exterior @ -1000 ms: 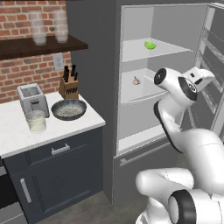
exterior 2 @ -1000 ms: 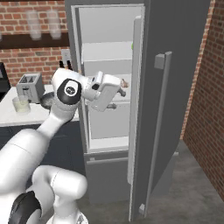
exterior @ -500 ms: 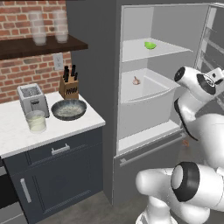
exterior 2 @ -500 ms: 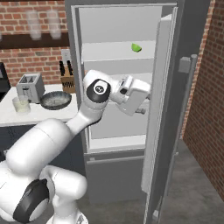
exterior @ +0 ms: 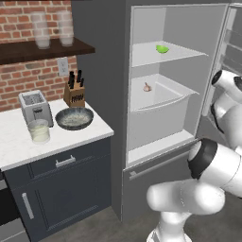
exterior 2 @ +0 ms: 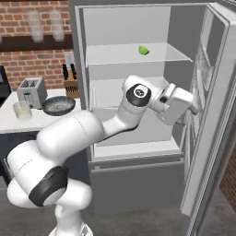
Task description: Grab a lemon wedge from the fridge and one ice cube from the ice bowl, and put them in the glass of lemonade.
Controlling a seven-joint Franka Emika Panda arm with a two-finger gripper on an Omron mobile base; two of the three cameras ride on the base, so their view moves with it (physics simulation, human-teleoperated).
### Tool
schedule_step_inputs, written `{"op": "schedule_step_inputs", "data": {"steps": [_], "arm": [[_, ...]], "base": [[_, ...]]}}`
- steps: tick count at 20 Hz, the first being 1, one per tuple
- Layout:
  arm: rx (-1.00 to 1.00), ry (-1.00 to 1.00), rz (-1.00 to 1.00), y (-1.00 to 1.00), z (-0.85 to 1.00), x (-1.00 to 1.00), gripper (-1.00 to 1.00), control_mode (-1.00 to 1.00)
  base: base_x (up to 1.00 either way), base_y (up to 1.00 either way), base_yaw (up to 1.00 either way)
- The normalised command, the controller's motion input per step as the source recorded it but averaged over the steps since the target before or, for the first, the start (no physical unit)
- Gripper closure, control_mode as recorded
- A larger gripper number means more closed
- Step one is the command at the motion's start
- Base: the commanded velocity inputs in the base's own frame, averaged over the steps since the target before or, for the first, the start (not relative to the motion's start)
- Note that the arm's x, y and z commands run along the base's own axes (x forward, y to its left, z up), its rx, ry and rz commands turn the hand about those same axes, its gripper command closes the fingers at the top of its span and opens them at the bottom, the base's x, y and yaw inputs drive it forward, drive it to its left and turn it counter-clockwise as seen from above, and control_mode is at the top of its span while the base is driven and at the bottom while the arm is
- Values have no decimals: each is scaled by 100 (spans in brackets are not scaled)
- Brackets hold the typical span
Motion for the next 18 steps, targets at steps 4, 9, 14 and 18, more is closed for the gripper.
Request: {"op": "schedule_step_inputs", "data": {"steps": [4,9,14,18], "arm": [[0,-1,-9,-100,0,0,-100,-100],[0,-5,-2,-86,4,-7,-100,-100],[0,-30,2,31,54,-95,-100,-100],[0,-42,11,97,40,-91,-100,-100]], "base": [[0,0,0],[0,0,0],[0,0,0],[0,0,0]]}}
